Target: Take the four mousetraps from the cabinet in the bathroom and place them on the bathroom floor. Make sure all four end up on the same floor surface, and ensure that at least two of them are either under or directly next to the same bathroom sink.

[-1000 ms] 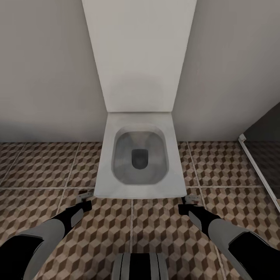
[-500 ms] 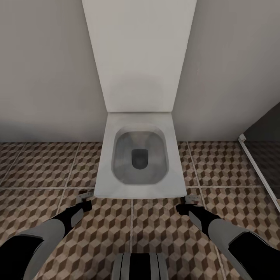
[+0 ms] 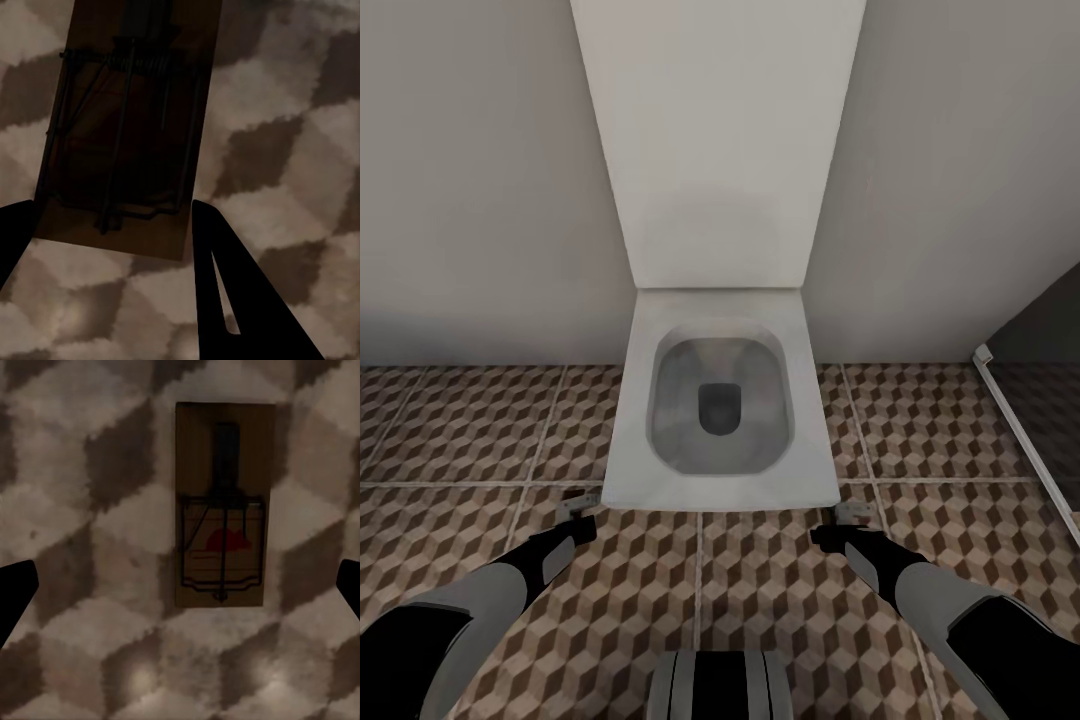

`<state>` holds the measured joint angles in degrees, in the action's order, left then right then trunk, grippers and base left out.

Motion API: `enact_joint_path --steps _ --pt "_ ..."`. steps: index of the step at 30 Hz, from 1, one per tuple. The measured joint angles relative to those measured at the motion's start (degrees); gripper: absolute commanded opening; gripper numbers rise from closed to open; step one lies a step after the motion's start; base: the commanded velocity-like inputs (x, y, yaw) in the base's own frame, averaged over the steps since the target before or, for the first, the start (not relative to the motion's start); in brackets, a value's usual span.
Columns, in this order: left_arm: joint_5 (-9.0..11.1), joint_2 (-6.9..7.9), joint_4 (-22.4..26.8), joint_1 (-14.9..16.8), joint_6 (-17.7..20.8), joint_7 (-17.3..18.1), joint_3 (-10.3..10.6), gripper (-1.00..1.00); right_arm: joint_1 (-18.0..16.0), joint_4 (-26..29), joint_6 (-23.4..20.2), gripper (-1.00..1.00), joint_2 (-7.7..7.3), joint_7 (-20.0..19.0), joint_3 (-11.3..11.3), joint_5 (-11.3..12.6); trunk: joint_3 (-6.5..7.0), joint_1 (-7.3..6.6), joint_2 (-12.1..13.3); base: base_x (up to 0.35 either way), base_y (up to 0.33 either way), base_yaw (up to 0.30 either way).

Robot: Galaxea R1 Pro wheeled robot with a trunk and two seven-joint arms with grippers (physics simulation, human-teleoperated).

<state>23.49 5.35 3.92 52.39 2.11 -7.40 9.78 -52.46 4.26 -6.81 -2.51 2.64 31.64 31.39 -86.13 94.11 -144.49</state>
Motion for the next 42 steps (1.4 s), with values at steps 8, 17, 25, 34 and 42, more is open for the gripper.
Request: enact_joint_path --steps 8,17,25,34,42 --pt "0.01 0.00 0.00 0.00 0.00 0.00 0.01 -1.00 -0.02 0.01 0.00 1.00 0.00 -0.01 -0.03 0.00 0.00 0.00 0.00 0.000 0.000 0.000" --pt "0.00 0.00 0.00 0.00 0.00 0.00 0.03 -1.00 -0.02 0.01 0.00 1.00 0.00 0.02 -0.04 0.00 0.00 0.00 0.00 0.000 0.000 0.000" --pt "0.05 0.00 -0.01 0.00 -0.02 0.00 0.01 -1.00 -0.02 0.02 0.00 1.00 0.00 0.01 -0.04 0.00 0.00 0.00 0.00 0.000 0.000 0.000" --pt "0.03 0.00 0.00 0.00 -0.04 0.00 0.00 1.00 -0.02 0.03 0.00 1.00 0.00 0.00 -0.04 0.00 0.00 0.00 0.00 0.000 0.000 0.000" --pt "-0.16 0.00 0.00 0.00 0.03 -0.10 0.01 1.00 -0.01 0.03 0.00 1.00 0.00 0.00 -0.04 0.00 0.00 0.00 0.00 0.000 0.000 0.000"
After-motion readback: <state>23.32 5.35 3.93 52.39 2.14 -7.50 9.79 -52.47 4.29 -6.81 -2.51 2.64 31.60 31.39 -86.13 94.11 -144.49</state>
